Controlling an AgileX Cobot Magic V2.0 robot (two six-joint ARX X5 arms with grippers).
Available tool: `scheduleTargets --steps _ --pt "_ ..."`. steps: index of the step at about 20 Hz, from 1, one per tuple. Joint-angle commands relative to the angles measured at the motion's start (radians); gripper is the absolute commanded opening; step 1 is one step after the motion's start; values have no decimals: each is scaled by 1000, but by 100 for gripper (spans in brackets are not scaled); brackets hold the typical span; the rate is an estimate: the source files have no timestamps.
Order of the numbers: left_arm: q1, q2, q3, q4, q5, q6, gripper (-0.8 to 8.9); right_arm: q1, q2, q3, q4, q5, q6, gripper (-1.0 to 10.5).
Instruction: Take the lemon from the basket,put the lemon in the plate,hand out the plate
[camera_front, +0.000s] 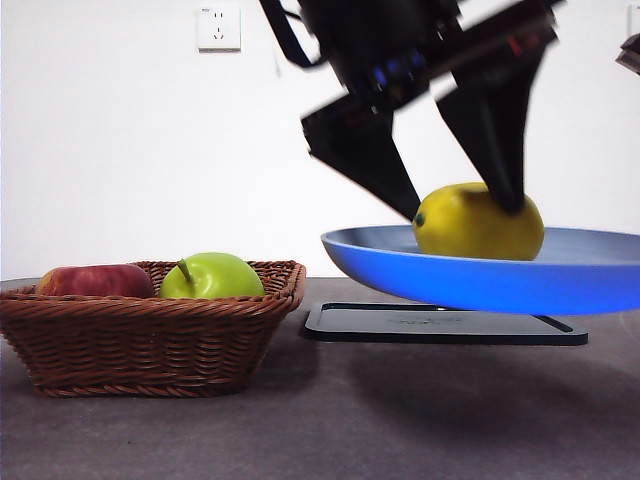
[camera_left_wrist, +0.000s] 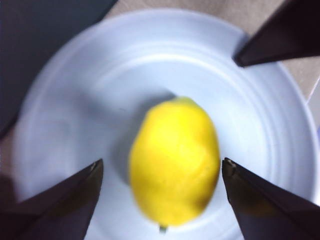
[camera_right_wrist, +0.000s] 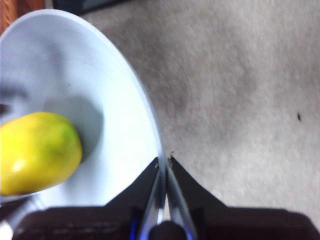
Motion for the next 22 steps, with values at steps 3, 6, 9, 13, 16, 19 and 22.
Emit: scheduleTargets --steps 3,6,9,13,16,19,22 --pt "37 -151 16 -84 -1 8 412 2 67 39 -11 -9 6 3" --pt "84 -276 16 -156 -4 13 412 0 138 114 -9 -1 1 3" --pt "127 -400 16 -214 -6 13 412 -7 281 253 -8 2 -27 3" --pt "163 -524 16 -277 -6 13 411 -28 525 473 26 29 -33 3" --pt "167 -578 16 -311 -7 12 410 -39 712 632 37 38 -37 3" --pt "167 -589 16 -324 -8 10 410 -39 862 736 63 52 -36 3" --pt "167 -589 16 -328 -8 6 410 -39 954 766 136 49 -36 3"
